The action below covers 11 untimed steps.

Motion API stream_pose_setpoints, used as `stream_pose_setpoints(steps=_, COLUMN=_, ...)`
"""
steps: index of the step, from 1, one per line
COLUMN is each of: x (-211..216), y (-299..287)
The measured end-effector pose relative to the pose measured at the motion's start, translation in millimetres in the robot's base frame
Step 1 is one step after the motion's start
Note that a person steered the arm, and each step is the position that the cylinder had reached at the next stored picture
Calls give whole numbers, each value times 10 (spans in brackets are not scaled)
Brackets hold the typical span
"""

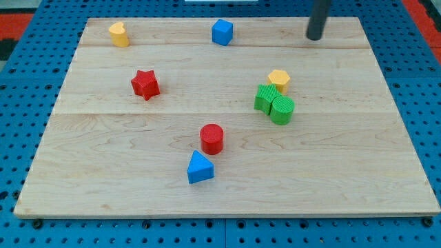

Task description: Slide the green circle to the yellow hexagon

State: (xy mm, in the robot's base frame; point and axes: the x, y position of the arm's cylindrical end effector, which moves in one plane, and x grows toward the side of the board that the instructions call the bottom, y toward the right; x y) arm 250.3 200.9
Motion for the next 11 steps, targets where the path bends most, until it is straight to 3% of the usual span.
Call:
stream_pose_setpoints(steps=2, x=95, y=520)
stream_pose_setpoints(steps=3, x=357, y=573)
stream_pose_setpoints(steps=7, x=2653, y=-373)
stream_pose_setpoints(steps=8, x=2506, y=-1517)
stream_pose_setpoints(steps=9, x=2201, y=-1339)
stream_pose_setpoints(steps=10, x=2104, y=-636)
stream_pose_setpoints(steps=11, x=1857, y=-451)
